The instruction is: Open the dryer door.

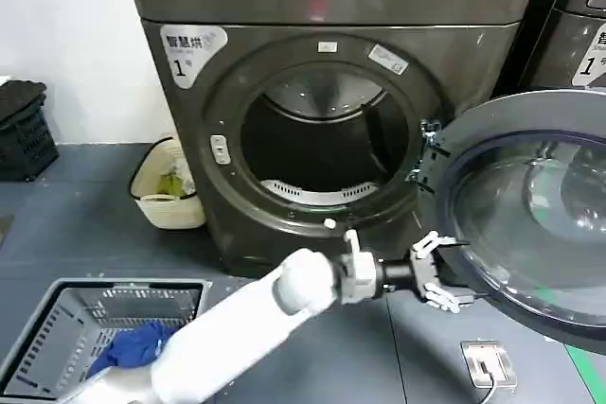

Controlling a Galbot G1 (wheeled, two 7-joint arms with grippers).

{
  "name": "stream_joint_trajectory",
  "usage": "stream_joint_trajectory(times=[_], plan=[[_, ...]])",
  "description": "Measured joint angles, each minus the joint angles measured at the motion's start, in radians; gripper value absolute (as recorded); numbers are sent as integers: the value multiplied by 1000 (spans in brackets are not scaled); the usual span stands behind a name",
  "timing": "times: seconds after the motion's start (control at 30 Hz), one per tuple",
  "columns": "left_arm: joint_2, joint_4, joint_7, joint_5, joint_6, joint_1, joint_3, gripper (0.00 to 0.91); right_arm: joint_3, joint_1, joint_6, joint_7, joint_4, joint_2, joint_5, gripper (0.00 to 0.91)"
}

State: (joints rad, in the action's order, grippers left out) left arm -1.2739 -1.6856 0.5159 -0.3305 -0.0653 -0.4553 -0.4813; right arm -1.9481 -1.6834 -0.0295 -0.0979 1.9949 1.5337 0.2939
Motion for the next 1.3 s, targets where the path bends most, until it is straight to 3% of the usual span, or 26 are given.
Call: stream_joint_trajectory(times=[0.27,0.6,0.87,1.3], plan=[[182,-141,6,33,16,-73,52,907,12,7,0,0,-28,-35,-5,907],[482,-317,39,160,94,-202,194,907,19,9,7,-12,-62,-76,-6,907],[716,-377,73,345,228,-381,411,907,47,33,8,-23,-75,-107,-8,907],[1023,-338,92,742,503,-705,801,907,100,52,10,-27,-96,-122,3,907]])
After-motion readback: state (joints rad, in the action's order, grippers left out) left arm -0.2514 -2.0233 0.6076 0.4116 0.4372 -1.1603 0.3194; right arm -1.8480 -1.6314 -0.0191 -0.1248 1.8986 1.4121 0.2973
